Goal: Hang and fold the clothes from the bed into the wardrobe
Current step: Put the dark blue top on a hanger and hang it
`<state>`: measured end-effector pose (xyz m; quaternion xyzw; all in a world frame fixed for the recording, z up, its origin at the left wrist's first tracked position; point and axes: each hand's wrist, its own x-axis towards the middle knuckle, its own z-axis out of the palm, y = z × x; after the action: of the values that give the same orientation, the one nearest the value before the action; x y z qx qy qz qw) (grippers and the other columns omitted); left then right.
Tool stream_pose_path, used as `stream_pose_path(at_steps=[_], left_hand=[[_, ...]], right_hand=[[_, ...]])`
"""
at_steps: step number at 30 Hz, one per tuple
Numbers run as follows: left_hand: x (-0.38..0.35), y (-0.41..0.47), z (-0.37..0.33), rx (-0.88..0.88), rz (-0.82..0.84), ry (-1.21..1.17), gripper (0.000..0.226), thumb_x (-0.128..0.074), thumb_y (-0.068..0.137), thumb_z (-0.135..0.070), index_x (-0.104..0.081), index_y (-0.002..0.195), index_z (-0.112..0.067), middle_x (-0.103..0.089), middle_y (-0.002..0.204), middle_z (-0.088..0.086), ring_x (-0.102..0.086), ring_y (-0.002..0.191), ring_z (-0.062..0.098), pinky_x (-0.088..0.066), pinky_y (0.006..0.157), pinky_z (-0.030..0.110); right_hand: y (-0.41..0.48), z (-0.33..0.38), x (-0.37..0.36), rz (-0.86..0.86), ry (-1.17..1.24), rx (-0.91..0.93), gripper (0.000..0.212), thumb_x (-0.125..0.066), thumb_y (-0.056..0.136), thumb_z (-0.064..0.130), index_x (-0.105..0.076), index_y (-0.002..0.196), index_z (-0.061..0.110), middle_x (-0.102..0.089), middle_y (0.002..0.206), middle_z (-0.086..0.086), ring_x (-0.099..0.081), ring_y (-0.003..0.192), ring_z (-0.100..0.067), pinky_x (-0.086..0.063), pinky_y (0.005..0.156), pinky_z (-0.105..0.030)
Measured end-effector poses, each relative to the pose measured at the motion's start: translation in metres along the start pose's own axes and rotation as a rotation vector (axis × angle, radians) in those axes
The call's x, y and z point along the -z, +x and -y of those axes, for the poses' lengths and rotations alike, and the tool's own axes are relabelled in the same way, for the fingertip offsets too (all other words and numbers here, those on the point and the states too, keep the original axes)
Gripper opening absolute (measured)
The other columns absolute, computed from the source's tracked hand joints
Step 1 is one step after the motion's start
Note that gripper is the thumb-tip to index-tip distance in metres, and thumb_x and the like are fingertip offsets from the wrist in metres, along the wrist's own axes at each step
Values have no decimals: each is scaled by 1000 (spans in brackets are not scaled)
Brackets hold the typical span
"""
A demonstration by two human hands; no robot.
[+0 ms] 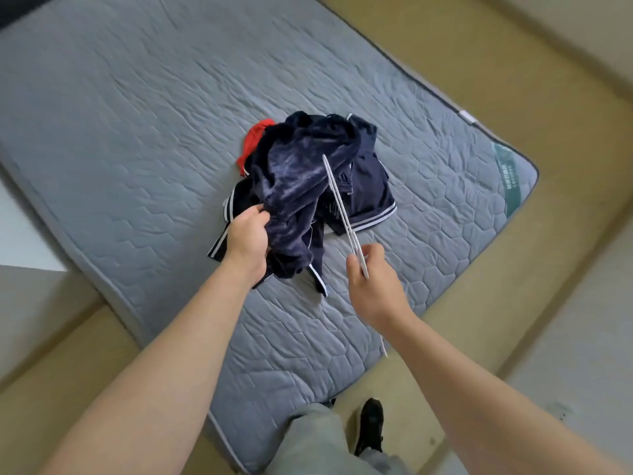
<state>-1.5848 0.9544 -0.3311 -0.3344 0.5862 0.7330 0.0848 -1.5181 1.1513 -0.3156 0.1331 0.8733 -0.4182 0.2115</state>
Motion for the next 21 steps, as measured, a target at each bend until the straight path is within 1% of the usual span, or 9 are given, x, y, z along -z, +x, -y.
stream_pose_path(at_steps=[3,7,10,13,15,16,18,20,21], left_hand=[[-4,-53,-24,-73,105,31,30,-41,102,-8,-70,96,-13,-76,93,2,-70,92,19,-57,84,36],[3,-110,-53,-158,118,37,35,-41,100,-11,-72,90,-22,-76,93,-2,-71,90,14,-55,77,30],[10,-147,-82,-254,68,61,31,-45,90,-23,-72,80,-31,-75,90,-2,-70,89,15,-55,74,31],[18,-184,-110,-365,-39,173,28,-42,89,-32,-68,78,-32,-70,95,7,-65,91,25,-56,82,42],[22,-206,-127,-428,-157,182,27,-40,93,-33,-62,83,-21,-63,89,9,-58,83,24,-52,79,42],[24,-217,-137,-467,-224,188,28,-39,96,-32,-56,84,-13,-58,84,6,-52,79,20,-48,75,39],[25,-239,-156,-538,-349,196,29,-39,101,-27,-51,80,-12,-50,77,1,-45,72,15,-42,67,34],[25,-260,-173,-567,-385,163,27,-42,103,-23,-59,87,-10,-56,80,1,-51,73,15,-45,68,32],[24,-271,-178,-570,-369,142,26,-44,103,-22,-63,94,-8,-61,83,2,-56,75,15,-48,69,30]], right_hand=[[-24,29,20,-36,137,16,20,-37,102,40,-38,103,20,-56,74,6,-53,59,-6,-36,49,-25],[-52,56,38,-15,283,38,25,-33,103,42,-36,110,18,-54,74,4,-49,53,-5,-42,49,-23],[-70,75,47,22,267,109,41,-27,102,49,-29,129,18,-58,87,5,-53,67,-8,-39,59,-28],[-92,93,55,67,268,259,54,-28,100,57,-16,149,36,-64,104,9,-61,90,-8,-43,79,-31],[-109,104,61,126,269,351,49,-29,96,65,-22,143,53,-64,117,11,-60,106,-12,-42,96,-34],[-119,110,65,163,282,389,45,-30,93,69,-32,136,58,-65,115,16,-59,109,-8,-41,98,-33],[-138,121,72,253,334,456,37,-38,87,73,-55,114,55,-65,97,28,-59,95,6,-42,92,-27],[-155,132,79,323,355,515,32,-51,81,72,-61,97,46,-59,77,28,-56,74,9,-41,81,-23],[-162,136,81,357,365,538,32,-58,78,70,-62,98,45,-60,79,27,-57,75,9,-42,81,-22]])
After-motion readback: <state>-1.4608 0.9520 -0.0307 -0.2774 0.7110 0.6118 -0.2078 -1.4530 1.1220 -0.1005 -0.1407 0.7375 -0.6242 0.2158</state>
